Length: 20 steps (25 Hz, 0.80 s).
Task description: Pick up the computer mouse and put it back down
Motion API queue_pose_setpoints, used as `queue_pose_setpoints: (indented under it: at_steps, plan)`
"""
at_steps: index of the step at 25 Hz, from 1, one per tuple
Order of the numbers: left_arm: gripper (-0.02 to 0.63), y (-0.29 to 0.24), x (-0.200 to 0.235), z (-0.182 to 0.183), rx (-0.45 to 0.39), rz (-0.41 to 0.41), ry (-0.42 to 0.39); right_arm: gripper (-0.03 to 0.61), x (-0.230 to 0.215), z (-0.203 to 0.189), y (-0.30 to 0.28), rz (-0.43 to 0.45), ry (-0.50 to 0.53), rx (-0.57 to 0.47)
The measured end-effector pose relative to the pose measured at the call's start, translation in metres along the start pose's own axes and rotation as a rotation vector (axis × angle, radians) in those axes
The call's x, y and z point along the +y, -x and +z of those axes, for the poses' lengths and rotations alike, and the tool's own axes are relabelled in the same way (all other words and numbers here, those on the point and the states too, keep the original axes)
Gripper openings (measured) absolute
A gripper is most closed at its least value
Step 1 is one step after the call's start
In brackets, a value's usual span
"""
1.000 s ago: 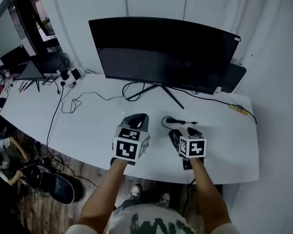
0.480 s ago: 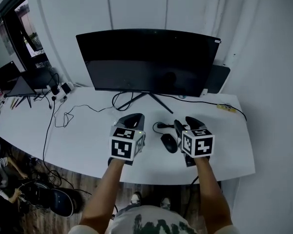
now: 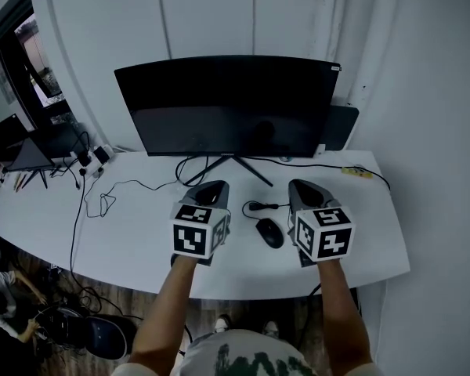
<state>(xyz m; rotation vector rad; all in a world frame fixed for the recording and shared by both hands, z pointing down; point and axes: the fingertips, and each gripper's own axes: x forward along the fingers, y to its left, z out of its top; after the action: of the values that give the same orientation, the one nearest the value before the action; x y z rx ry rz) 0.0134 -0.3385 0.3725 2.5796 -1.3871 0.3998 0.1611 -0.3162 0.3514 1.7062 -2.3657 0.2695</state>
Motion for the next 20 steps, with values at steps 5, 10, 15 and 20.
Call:
queue_pose_setpoints:
  at_steps: [5, 10, 15, 20]
  plan:
    - [0.003, 0.0027, 0.0035, 0.0048, -0.017, 0.0, 0.0, -0.002, 0.0024, 0.0057, 0.004, -0.004, 0.008, -0.023]
    - [0.003, 0.0033, 0.0045, 0.0049, -0.02, 0.003, 0.0, 0.0, 0.0038, 0.0055, 0.0039, 0.0, 0.011, -0.022]
    - [0.003, 0.0059, 0.0061, 0.0056, -0.025, 0.008, 0.001, -0.001, 0.0081, 0.0069, 0.0051, 0.009, 0.014, -0.025]
    - [0.003, 0.0066, 0.0034, 0.005, -0.023, 0.008, -0.005, -0.001, 0.0074, 0.0076, 0.0059, 0.013, 0.013, -0.028]
